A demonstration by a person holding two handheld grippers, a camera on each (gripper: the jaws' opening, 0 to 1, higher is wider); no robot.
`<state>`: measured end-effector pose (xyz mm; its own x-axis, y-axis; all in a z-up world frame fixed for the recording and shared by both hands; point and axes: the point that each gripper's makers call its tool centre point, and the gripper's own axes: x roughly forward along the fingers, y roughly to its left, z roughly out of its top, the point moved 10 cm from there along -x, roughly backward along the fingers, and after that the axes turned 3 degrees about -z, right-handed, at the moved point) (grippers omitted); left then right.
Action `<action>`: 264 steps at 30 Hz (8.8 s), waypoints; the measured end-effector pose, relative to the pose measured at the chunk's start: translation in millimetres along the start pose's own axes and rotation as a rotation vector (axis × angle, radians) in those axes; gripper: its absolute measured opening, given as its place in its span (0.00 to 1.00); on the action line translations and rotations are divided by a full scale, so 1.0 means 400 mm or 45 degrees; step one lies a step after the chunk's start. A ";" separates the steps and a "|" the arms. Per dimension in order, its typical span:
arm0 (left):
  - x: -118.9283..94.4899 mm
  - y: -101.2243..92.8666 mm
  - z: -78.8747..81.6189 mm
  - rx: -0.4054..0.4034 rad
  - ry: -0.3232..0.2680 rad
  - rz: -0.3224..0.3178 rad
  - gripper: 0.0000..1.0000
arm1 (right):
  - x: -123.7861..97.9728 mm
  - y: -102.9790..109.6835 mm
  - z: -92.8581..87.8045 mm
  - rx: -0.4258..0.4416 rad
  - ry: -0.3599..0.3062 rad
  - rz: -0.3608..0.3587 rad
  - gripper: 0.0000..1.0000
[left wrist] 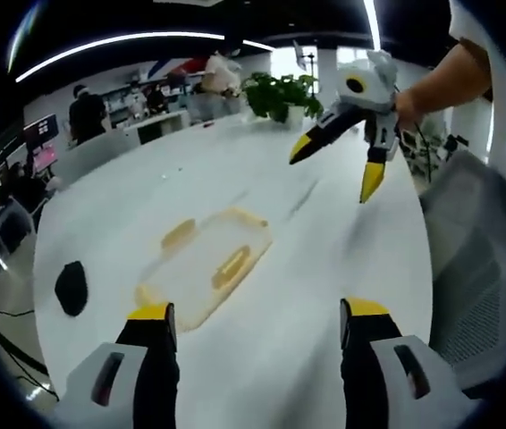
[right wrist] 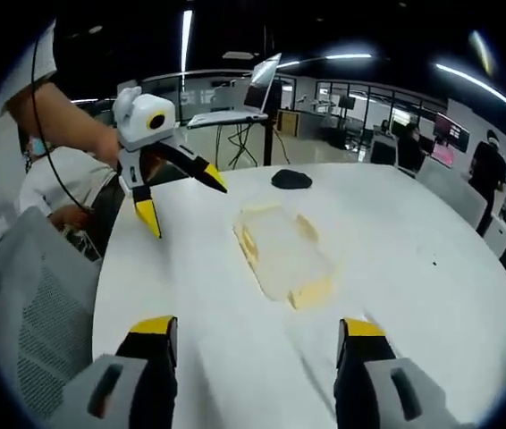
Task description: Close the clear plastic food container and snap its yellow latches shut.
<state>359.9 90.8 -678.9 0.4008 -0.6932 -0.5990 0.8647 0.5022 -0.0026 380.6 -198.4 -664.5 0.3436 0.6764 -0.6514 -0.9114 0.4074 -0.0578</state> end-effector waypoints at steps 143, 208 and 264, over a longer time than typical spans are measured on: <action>0.157 0.317 0.016 0.530 0.498 -0.396 0.37 | 0.275 -0.197 0.055 -0.426 0.538 0.320 0.35; 0.208 0.135 0.345 0.528 0.547 -0.308 0.35 | -0.093 -0.300 0.046 -0.475 0.493 0.263 0.34; 0.433 0.033 0.470 0.557 0.491 -0.371 0.35 | -0.252 -0.426 -0.135 -0.425 0.571 0.248 0.34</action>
<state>497.7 -119.7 -632.0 0.0642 -0.4928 -0.8678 0.9976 0.0081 0.0692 488.9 -369.1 -630.0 0.1000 0.3645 -0.9258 -0.9950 0.0376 -0.0926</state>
